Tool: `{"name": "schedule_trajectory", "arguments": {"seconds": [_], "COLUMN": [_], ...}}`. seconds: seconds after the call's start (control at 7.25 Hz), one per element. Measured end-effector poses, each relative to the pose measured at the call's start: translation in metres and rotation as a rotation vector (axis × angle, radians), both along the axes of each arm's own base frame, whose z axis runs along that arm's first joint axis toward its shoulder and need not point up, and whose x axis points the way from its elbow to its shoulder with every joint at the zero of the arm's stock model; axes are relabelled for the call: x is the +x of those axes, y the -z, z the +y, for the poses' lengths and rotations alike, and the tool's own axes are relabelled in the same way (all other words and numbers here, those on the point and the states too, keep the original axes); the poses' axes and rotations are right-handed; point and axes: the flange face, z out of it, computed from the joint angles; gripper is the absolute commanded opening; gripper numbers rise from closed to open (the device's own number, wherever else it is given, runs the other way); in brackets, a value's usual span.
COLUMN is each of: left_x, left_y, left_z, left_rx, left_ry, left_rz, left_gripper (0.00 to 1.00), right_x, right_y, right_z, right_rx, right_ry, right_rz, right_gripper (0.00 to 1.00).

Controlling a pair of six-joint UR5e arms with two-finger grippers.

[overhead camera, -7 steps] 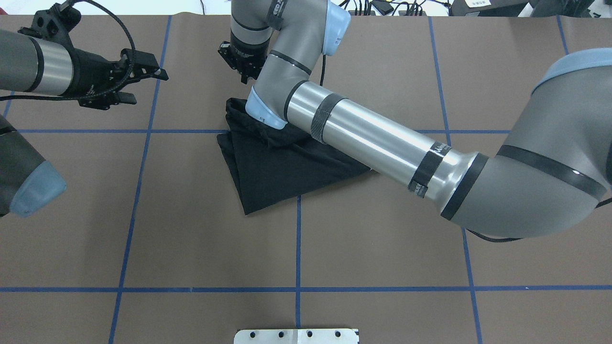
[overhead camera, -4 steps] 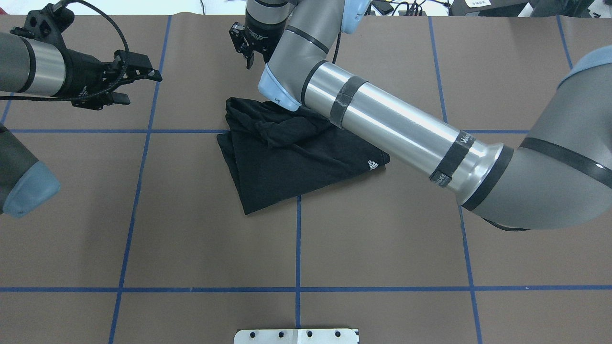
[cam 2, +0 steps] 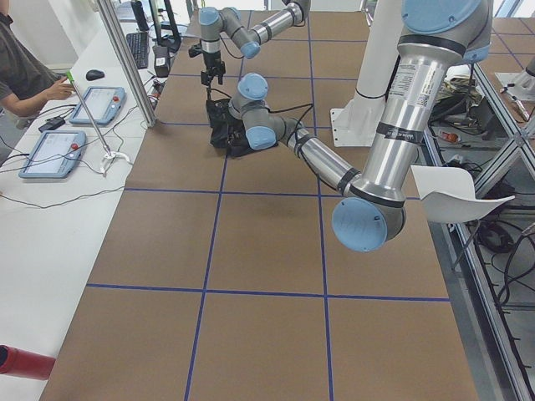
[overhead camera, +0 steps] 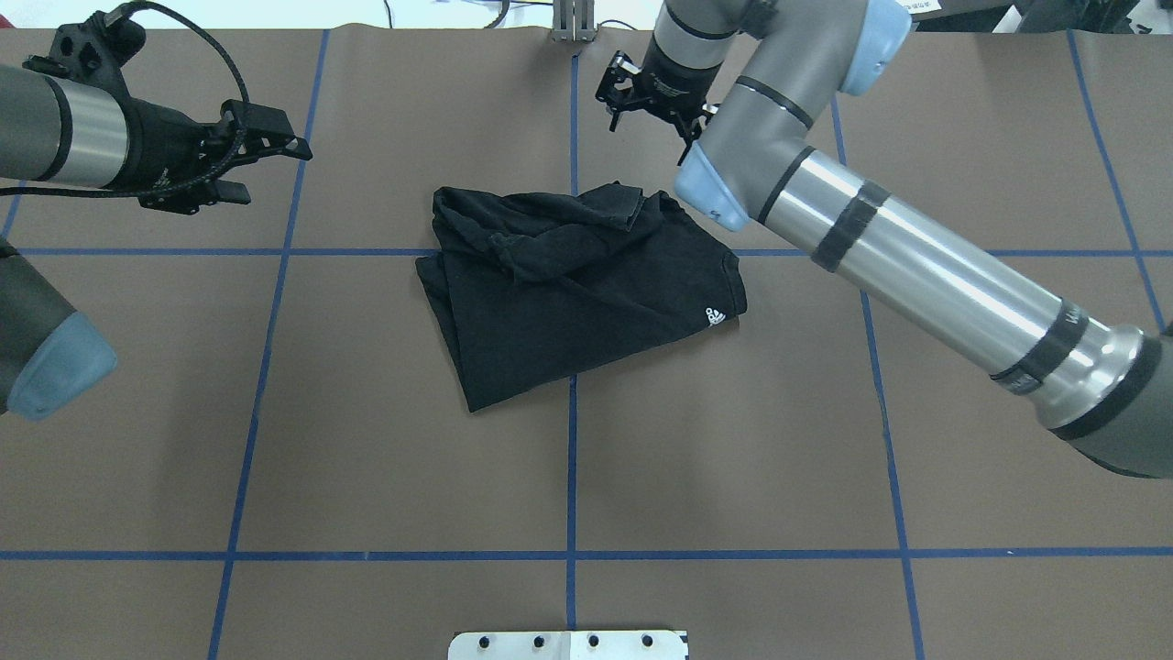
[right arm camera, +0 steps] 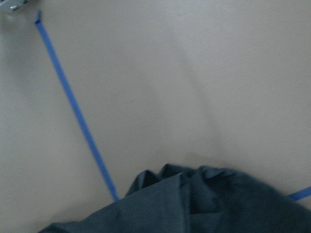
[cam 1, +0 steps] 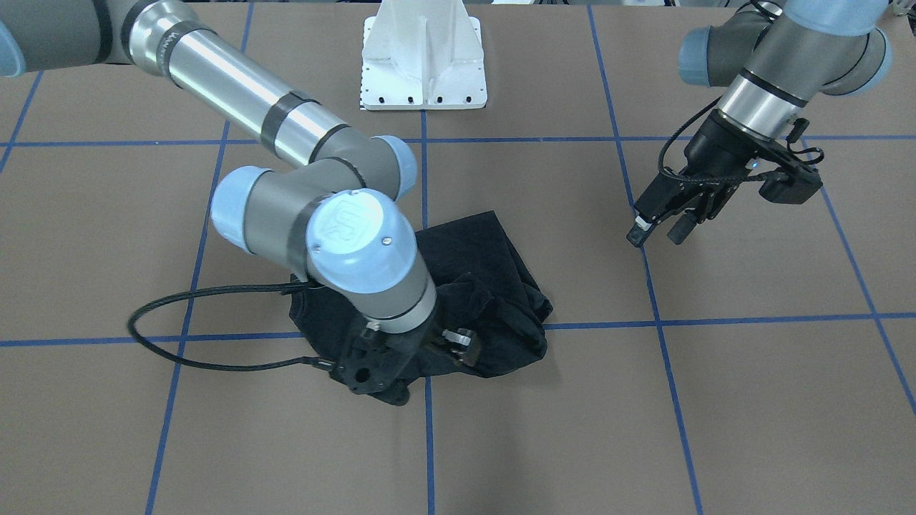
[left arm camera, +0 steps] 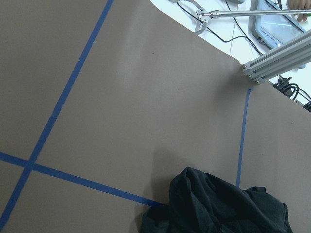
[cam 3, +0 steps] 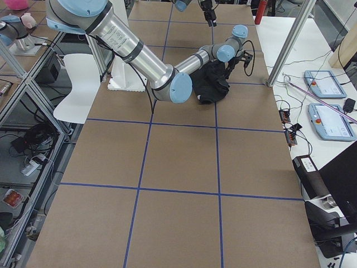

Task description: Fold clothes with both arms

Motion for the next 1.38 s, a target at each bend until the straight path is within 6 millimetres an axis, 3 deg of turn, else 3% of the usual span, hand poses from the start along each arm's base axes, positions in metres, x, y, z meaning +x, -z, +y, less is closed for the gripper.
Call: {"name": "schedule_trajectory", "arguments": {"seconds": [0.41,0.69,0.97,1.38], "left_x": [-0.004,-0.017,-0.05,-0.14], "left_y": [-0.002,-0.014,-0.04,-0.101], "left_z": [0.003,0.019,0.055,0.072], "left_rx": [0.078,0.168,0.35,0.596], "left_ry": [-0.032,-0.076,-0.161,-0.321], "left_rz": [-0.04,-0.098,-0.224,-0.426], "left_gripper": [0.99,0.99,0.99,0.99], "right_x": [0.128,0.184,0.241,0.352], "right_y": [-0.128,-0.18,-0.223,-0.3], "right_z": [0.032,0.076,0.12,0.166], "right_rx": [0.115,0.168,0.226,0.329], "right_ry": [0.052,0.078,0.119,0.225], "right_rz": [0.082,0.118,0.158,0.24], "right_gripper": [1.0,1.0,1.0,1.0]}}
